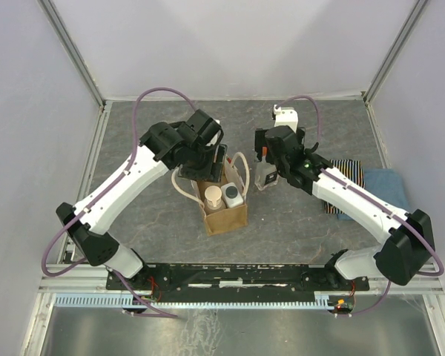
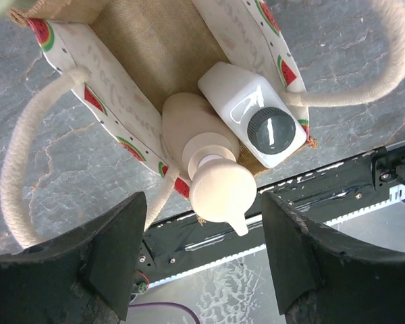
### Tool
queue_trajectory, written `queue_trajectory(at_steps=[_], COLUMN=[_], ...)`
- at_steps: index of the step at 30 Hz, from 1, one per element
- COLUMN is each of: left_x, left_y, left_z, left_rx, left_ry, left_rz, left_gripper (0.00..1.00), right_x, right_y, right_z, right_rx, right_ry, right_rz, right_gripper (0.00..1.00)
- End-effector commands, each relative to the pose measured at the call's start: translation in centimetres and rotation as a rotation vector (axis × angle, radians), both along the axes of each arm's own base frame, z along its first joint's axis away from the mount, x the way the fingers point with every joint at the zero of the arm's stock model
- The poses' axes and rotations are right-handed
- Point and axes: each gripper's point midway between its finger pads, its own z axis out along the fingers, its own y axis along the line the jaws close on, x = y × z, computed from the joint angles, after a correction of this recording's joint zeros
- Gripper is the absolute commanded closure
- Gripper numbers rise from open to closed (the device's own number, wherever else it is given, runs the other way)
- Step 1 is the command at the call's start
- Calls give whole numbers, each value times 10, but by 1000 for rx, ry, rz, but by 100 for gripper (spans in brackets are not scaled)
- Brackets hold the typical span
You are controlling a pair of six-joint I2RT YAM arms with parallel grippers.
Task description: Take the personal care products out of the canvas bag
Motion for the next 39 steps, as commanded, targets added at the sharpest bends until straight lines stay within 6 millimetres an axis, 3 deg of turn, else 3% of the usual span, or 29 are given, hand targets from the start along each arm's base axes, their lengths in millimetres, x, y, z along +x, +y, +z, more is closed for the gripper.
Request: queue_trajectory(at_steps=[1,15,20,23,28,33,39], left_x=[-11,-32,-29,-21,-9,-5,12], left_y=[-9,-24,-27,-28,-29,-28,-31], left_z=[-6,-37,-42,-35,-15,-5,37], left_rx=[-29,-37,-43,-40,-47,-16,-42], left_ry=[29,106,99,55,-12,-25,-120], left_rz=[-10,-56,-55,-59,-68,-76,-51], left_gripper=[25,26,28,34,57,72,74], right_x=[4,3,3,2,0,-2,-2], right_y=[-7,-9,-9,-10,-14,-17,-19], right_z=[23,21,20,21,21,23,22], right_rx=[19,10,9,5,-5,-9,-10], right_ry=[-73,-70,-66,-66,-67,-72,-72], right_rz=[-36,-44,-42,-42,-48,-53,-55], right_gripper=[0,0,0,0,0,0,0])
